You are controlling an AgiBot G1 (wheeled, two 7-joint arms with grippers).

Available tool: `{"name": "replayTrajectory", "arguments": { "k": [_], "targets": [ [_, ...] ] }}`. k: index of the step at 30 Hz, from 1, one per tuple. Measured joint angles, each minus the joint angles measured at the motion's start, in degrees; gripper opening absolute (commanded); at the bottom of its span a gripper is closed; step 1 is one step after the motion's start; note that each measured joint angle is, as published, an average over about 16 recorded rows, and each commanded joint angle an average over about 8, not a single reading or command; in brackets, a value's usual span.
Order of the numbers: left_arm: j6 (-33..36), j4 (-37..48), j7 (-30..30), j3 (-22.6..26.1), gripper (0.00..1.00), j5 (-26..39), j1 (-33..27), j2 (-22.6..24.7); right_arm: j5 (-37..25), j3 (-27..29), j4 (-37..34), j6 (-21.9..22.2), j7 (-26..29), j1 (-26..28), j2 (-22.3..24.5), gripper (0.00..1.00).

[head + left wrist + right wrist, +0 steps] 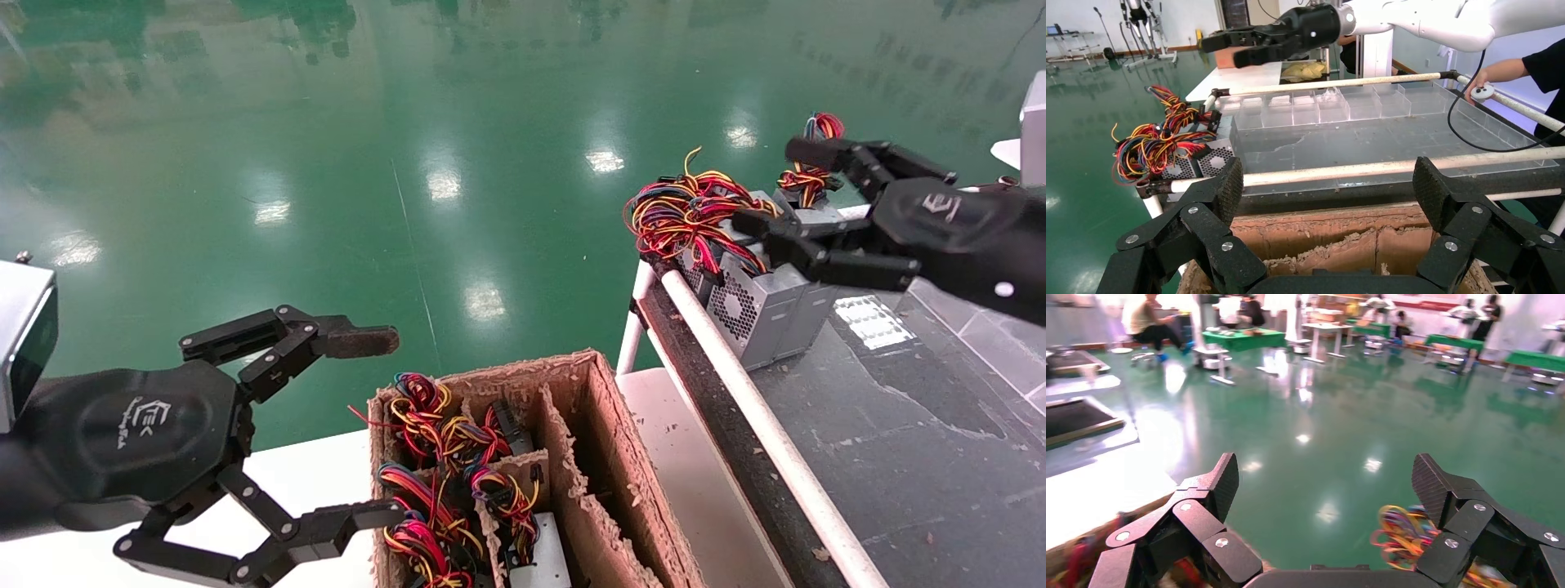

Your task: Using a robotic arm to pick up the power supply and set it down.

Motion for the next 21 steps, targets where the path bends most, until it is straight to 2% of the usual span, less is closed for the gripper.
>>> {"name": "replayTrajectory", "arguments": {
  "k": [14,21],
  "targets": [
    [0.0,0.0,0.0,0.01,1.0,-0.01,0.0,0.0,4.86,1.05,17.55,-3.64,4.7,-9.07,3.21,1.0],
    [0.0,0.0,0.0,0.01,1.0,-0.01,0.0,0.0,6.07,1.31,21.94,-4.55,5.87,-11.34,4.01,1.0]
  ]
}}
